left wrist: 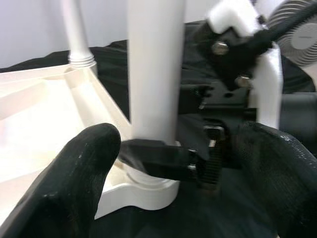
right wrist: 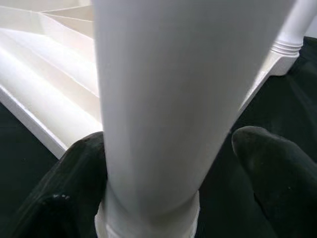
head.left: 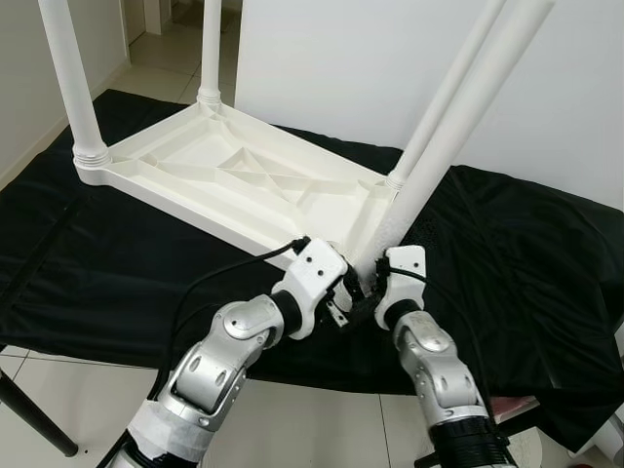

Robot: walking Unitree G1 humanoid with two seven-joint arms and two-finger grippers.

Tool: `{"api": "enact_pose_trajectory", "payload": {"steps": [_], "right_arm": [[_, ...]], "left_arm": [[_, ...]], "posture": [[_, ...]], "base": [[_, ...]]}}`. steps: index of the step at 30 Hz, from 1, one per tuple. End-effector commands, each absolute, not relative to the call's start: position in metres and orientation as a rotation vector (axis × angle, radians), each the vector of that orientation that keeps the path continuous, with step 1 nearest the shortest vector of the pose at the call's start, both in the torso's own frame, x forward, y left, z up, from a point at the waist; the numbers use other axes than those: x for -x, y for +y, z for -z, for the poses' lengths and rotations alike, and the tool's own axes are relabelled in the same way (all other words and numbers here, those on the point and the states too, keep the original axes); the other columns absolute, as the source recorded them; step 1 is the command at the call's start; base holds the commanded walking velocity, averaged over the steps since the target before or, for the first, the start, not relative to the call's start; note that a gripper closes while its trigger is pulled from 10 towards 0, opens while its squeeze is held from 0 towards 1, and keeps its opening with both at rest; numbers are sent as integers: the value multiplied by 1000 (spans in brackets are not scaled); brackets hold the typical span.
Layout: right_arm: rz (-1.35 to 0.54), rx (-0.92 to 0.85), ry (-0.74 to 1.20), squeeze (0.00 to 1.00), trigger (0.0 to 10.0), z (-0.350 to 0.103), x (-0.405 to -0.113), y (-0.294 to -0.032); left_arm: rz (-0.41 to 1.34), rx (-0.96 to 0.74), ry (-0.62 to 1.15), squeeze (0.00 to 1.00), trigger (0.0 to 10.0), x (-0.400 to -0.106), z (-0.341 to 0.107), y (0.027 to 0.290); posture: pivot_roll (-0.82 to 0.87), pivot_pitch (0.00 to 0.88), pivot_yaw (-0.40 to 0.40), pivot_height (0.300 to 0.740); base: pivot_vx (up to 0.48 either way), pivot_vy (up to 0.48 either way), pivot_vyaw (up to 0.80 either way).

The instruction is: Building children table

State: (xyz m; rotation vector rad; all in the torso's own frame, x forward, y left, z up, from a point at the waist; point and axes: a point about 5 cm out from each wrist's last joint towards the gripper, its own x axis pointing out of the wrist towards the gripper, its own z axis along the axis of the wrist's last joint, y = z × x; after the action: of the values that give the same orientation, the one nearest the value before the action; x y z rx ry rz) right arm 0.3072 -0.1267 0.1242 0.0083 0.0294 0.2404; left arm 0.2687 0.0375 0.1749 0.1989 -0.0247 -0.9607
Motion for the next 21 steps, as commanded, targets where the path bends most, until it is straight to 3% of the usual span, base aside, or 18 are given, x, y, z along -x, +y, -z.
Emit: {"api": "enact_pose_trajectory", "payload": {"steps": [1, 2, 9, 21], "right_arm": [[-255, 2, 46, 1000, 10000, -120, -308, -149], [-322, 27, 42, 0, 10000, -120, -308, -155], [-621, 96, 46, 0, 10000, -118, -312, -159], [-794, 133, 57, 0, 10000, -117, -333, -132]], "left_arm": [[965, -200, -16, 0, 10000, -267, -173, 34], [964, -200, -15, 0, 10000, -267, -173, 35], [959, -201, -14, 0, 10000, -268, -173, 35], [957, -206, -16, 0, 10000, -269, -175, 37]], "posture": [[53, 0, -204, 740], [52, 0, -202, 740], [47, 0, -188, 740], [64, 0, -185, 740]], "base": [[0, 0, 0], [0, 0, 0], [0, 0, 0], [0, 0, 0]]}}
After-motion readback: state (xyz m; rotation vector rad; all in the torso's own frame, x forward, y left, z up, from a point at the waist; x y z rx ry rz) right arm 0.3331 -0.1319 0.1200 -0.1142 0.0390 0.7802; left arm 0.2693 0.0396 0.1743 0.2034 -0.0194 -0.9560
